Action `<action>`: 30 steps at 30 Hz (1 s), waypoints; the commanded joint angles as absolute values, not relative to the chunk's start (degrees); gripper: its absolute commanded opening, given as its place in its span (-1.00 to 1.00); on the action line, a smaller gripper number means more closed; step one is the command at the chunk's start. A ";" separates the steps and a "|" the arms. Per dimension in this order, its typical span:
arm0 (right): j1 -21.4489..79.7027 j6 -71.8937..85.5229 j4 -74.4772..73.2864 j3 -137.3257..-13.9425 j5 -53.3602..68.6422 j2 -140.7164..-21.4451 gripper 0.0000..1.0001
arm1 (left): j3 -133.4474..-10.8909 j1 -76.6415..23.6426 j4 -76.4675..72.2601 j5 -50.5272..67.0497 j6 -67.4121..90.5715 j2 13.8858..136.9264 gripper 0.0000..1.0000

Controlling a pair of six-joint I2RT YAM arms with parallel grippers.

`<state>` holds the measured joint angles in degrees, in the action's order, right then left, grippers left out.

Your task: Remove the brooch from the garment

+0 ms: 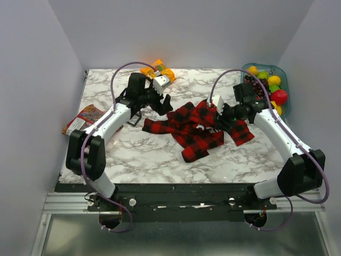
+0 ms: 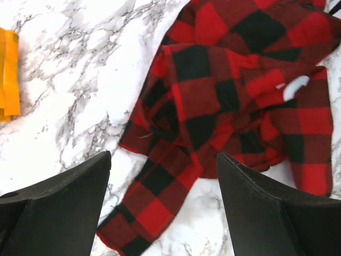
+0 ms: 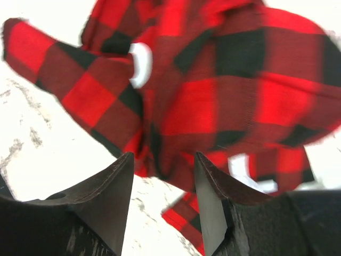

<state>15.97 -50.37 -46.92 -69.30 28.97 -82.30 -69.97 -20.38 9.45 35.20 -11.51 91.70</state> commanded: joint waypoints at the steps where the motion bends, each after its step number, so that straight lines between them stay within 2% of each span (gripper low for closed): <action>1: 11.00 -47.64 -46.31 -74.33 29.35 -83.05 0.15 | -79.17 -20.65 8.96 34.10 -10.38 100.62 0.77; 5: 7.65 -48.08 -48.43 -79.61 29.45 -87.09 0.18 | -91.72 -20.65 10.11 37.61 -7.14 111.94 0.82; 11: 3.61 -46.85 -49.21 -82.26 28.30 -93.25 0.22 | -100.26 -23.46 5.36 41.57 1.30 120.74 0.96; 19: 1.23 -41.95 -46.68 -84.10 23.48 -100.80 0.22 | -98.18 -27.60 5.01 42.71 6.06 124.80 0.97; 22: 1.06 -40.43 -45.79 -85.87 19.87 -104.58 0.21 | -96.50 -27.60 8.59 44.38 4.50 123.58 0.84; 25: 0.79 -40.95 -43.42 -85.08 16.09 -105.38 0.18 | -95.11 -26.99 14.48 46.57 2.56 121.82 0.39; 26: 0.53 -41.13 -43.16 -85.08 15.56 -105.47 0.18 | -93.01 -26.90 15.20 47.28 1.33 119.82 -0.02; 28: 0.26 -41.13 -42.72 -85.51 14.77 -106.08 0.18 | -90.19 -25.93 16.17 47.02 0.53 117.17 -0.45; 29: -1.22 -41.05 -42.63 -85.78 14.77 -106.35 0.18 | -86.87 -25.49 16.26 46.76 -0.17 114.03 -0.83; 30: -2.01 -41.13 -42.54 -86.22 14.59 -106.70 0.18 | -85.27 -24.97 16.52 45.63 -1.74 112.17 -0.96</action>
<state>0.71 -41.93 -44.84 -83.85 18.46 -105.51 -91.85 -26.94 12.01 44.53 2.46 121.67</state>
